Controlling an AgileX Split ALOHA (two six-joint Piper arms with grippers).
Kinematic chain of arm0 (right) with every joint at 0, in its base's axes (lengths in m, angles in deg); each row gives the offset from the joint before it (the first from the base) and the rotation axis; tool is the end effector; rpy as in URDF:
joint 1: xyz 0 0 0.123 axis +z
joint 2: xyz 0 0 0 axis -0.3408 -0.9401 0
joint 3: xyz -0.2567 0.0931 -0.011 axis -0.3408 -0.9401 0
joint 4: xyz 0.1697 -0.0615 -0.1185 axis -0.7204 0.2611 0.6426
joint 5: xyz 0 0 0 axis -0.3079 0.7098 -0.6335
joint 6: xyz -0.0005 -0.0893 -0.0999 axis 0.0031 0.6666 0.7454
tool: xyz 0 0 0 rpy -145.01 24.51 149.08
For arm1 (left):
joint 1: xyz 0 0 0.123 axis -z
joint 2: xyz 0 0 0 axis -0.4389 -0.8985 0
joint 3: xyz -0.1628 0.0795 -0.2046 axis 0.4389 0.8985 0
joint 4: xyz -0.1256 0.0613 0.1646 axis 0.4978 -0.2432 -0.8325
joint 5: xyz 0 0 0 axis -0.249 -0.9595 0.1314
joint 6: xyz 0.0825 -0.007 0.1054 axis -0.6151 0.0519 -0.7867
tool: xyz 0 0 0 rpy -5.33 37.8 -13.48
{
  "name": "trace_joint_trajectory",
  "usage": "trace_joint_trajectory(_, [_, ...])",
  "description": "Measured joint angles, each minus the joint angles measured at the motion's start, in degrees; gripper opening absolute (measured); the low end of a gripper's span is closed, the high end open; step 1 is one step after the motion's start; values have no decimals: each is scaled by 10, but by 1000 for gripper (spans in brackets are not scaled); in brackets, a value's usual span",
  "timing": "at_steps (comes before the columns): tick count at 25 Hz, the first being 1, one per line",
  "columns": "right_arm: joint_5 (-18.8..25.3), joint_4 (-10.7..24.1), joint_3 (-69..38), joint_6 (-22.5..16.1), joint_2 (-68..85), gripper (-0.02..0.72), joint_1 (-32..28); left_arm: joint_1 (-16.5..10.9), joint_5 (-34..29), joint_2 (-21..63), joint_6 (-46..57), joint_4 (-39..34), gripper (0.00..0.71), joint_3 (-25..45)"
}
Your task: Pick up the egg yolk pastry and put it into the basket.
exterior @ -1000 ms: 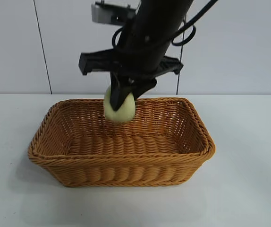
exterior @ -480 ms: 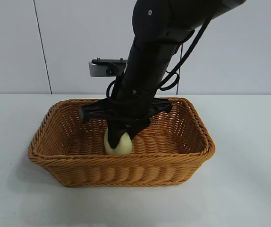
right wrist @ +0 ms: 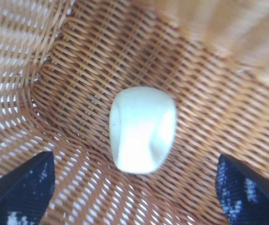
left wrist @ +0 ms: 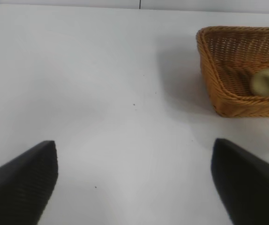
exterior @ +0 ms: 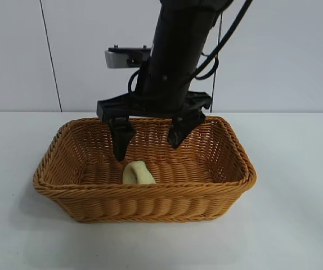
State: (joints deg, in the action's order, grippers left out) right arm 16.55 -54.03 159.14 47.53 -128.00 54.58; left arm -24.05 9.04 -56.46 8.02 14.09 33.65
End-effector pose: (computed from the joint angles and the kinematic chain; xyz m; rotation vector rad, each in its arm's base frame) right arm 0.3396 0.2303 0.2076 -0.6502 2.8083 0.1039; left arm 0.0127 -0.0013 0.2379 -0.0100 2.0562 -0.0570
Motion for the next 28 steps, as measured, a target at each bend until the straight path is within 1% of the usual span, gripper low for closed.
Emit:
trace_joint_trajectory(5, [32,27,26,-1,1,669,-49,0,0,0,0,1,643,0])
trace_joint_trajectory(8, [34,36,26,-1,1,669,-94,0,0,0,0,1,643,0])
trace_joint_trajectory(16, [36,43,28,-1,1,669,-237,0,0,0,0,1,643,0])
trace_joint_trajectory(19, [38,44,28,-1,1,669,-282,0,0,0,0,1,643,0])
trace_joint_trajectory(23, [39,46,28,-1,1,669,-324,0,0,0,0,1,643,0])
trace_joint_trajectory(28, [39,42,22,2,3,669,-338,0,0,0,0,1,643,0])
